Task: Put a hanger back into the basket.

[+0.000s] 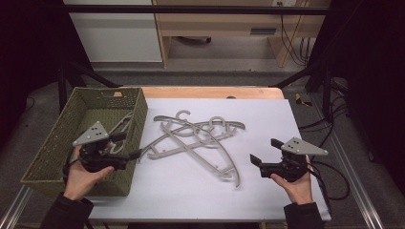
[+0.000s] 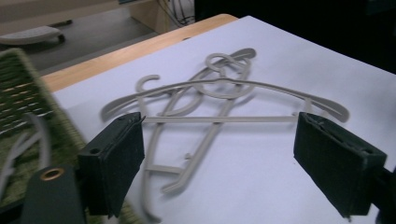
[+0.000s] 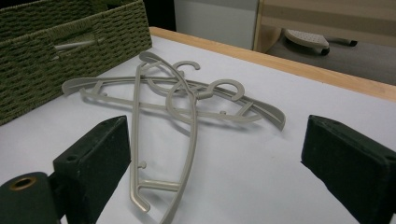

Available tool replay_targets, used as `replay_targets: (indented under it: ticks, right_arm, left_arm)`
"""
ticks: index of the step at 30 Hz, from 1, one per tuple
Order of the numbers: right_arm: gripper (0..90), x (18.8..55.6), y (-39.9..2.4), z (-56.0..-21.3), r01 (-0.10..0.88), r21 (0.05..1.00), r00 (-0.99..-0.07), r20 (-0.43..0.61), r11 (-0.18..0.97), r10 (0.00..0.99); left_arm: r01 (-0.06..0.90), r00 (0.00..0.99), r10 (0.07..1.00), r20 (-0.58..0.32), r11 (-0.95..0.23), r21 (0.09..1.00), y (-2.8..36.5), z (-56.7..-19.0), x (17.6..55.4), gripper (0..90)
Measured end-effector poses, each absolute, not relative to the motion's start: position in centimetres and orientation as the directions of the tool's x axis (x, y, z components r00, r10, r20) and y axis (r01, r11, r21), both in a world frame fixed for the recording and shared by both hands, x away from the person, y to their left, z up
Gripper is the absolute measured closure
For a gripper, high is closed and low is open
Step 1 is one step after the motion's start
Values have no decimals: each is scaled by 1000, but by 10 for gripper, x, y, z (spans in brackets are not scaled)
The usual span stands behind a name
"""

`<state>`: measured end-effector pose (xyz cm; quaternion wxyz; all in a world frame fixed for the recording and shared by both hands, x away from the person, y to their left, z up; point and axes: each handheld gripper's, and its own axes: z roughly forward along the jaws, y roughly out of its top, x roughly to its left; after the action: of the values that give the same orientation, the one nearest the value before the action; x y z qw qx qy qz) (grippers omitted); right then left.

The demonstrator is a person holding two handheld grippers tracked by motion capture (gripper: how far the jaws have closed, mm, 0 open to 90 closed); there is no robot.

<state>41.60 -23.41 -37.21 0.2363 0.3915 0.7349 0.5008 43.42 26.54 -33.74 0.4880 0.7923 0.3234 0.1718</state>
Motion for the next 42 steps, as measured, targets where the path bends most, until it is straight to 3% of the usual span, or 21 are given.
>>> replay_targets:
  ticks: [7, 25, 42]
  right_arm:
    - [92, 423, -222, -372, 349, 912, -605, 44, 216, 795]
    - [112, 455, -179, -374, 387, 870, -648, 21, 305, 761]
    - [294, 498, -141, -388, 453, 785, -653, -30, 422, 757]
  left_arm:
    - [329, 751, 659, -41, -320, 888, 236, -354, 428, 65]
    - [321, 796, 603, -43, -362, 875, 223, -376, 421, 62]
    - [328, 802, 597, -36, -389, 861, 220, -382, 422, 62]
